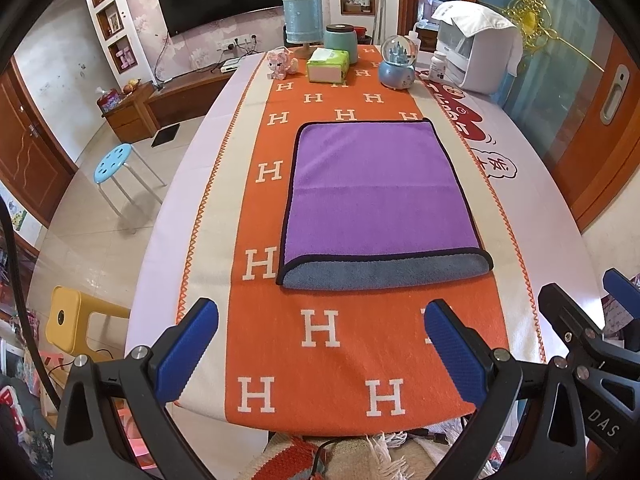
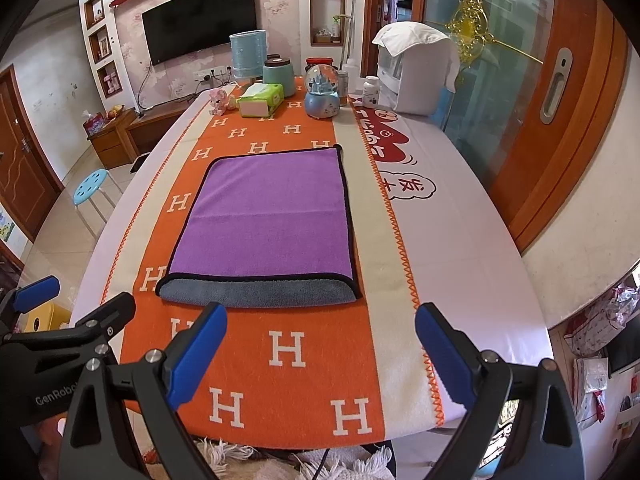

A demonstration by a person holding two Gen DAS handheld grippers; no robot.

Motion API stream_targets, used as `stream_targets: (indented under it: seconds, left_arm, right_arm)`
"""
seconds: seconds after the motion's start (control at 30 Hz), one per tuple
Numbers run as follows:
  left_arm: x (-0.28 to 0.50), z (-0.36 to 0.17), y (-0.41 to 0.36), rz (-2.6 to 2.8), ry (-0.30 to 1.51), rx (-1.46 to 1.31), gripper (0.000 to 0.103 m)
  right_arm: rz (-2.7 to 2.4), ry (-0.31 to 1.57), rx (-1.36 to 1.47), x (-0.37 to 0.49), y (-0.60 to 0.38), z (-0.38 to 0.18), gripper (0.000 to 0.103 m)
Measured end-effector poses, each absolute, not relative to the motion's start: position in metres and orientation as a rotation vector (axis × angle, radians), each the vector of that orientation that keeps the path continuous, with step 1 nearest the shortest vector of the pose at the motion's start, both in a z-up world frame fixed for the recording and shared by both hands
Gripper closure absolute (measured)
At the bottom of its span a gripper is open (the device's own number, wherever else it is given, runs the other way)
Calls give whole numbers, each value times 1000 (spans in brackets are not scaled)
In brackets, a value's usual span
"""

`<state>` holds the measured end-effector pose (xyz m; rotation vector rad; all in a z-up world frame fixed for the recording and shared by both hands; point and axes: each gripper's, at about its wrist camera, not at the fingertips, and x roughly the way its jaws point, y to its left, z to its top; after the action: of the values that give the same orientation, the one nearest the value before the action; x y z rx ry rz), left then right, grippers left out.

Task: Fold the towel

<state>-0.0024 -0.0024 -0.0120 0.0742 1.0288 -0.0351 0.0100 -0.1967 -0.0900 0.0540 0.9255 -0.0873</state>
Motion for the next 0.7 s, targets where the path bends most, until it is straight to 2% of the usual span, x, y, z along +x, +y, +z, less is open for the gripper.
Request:
stream_targets:
  seconds: [0.7]
  left_arm:
    - [7,-20,1,-54,1041,40,1]
  right_arm:
    - [-56,928,47,18,-191,-94,7]
